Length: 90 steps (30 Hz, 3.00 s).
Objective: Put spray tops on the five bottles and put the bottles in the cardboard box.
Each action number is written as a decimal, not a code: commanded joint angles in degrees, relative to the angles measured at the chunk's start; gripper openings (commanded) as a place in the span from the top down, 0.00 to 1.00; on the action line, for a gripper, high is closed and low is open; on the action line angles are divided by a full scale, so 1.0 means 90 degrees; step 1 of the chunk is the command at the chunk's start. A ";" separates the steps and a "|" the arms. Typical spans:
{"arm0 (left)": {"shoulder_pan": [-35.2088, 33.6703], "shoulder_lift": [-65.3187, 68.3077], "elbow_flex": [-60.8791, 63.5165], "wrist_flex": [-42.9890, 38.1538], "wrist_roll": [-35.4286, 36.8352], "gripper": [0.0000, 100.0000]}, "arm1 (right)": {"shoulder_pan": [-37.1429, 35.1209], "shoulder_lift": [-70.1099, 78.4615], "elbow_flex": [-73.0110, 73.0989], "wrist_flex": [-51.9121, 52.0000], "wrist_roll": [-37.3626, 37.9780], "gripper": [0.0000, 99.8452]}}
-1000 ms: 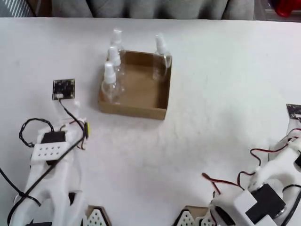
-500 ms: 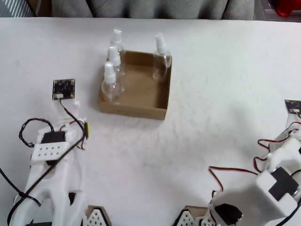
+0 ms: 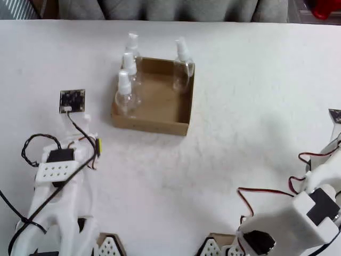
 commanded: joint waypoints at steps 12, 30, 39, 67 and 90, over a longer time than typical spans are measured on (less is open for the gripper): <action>-0.0083 0.0005 0.0029 -0.0176 0.0000 0.98 | 0.0288 -0.0093 -0.0400 0.0757 -0.0039 0.67; -0.0083 0.0005 0.0029 -0.0166 0.0000 0.98 | -0.0005 -0.0015 -0.0371 0.0112 -0.2471 0.71; -0.0083 0.0005 0.0029 -0.0166 0.0000 0.98 | -0.0005 0.0464 -0.0420 -0.0005 -0.2471 0.74; -0.0083 0.0005 0.0020 -0.0166 0.0000 0.98 | -0.0230 0.1148 -0.1563 0.0620 -0.1514 0.79; -0.0083 0.0005 0.0029 -0.0293 0.0000 0.98 | -0.0161 -0.1294 -0.0645 0.1695 -0.1153 0.98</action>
